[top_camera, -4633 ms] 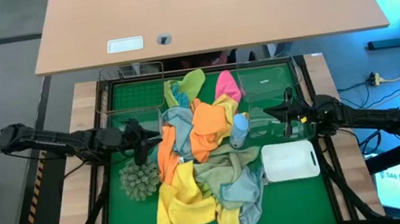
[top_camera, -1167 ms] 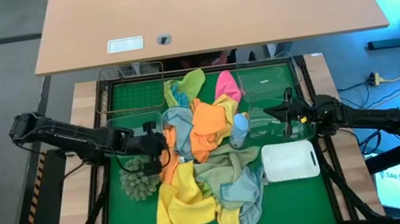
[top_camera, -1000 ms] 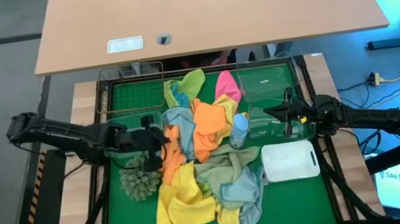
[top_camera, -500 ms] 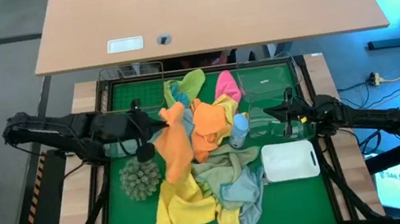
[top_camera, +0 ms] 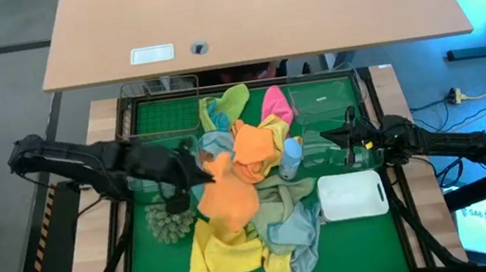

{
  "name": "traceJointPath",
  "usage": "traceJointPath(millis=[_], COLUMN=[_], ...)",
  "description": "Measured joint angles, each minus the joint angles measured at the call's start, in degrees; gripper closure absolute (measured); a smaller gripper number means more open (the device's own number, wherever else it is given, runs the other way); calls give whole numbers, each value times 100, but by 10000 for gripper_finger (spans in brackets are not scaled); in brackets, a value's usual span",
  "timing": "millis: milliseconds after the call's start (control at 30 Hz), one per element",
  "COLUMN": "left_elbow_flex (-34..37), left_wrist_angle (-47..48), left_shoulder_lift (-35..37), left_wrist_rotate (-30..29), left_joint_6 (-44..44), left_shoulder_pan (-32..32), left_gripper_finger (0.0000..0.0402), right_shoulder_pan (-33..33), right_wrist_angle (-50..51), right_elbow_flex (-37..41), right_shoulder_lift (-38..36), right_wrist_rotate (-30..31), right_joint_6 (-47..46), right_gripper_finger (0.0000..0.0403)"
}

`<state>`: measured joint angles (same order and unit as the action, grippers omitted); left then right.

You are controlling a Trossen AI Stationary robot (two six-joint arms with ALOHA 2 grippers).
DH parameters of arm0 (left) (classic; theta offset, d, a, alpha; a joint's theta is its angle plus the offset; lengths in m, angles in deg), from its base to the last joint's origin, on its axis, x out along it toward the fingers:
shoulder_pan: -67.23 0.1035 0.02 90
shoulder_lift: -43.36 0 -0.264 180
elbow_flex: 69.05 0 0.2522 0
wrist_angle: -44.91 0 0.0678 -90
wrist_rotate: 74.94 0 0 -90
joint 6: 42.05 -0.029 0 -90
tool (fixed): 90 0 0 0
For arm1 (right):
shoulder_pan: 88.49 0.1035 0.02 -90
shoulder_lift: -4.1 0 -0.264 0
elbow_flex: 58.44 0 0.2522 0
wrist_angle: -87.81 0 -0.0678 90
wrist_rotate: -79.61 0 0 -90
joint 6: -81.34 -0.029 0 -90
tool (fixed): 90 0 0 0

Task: Sort microfiber towel by color & place in baskets
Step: Put the orange microfiber towel into the top right transparent bin

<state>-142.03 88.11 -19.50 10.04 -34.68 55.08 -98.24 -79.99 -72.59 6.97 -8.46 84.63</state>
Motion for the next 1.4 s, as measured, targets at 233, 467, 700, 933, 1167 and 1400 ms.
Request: traceJointPath(millis=[233, 467, 700, 933, 1167, 1400], left_elbow_flex=[4, 4, 9, 11, 11, 11], left_wrist_angle=[-52, -404, -647, -655, -729, -1189], left_shoulder_lift=[-760, -962, -961, -961, -961, -961], left_wrist_rotate=[-21, -21, -24, -193, -576, -1117], left_joint_6=[-2, -4, -4, -7, -9, -13], left_shoulder_pan=[-38, -23, -23, -23, -23, -15], left_gripper_finger=[401, 401, 401, 401, 401, 401], right_shoulder_pan=[2, 2, 2, 2, 2, 3], right_wrist_angle=[-258, -1203, -1919, -1934, -1933, -1924], right_elbow_flex=[0, 0, -74, -514, -984, -1941], right_shoulder_lift=[0, 0, 2, 2, 197, 1667], right_wrist_rotate=[-162, -500, -1047, -1058, -1058, -1331], right_joint_6=[-555, -1504, -1523, -1523, -1290, -578], right_gripper_finger=[400, 400, 400, 346, 240, 204])
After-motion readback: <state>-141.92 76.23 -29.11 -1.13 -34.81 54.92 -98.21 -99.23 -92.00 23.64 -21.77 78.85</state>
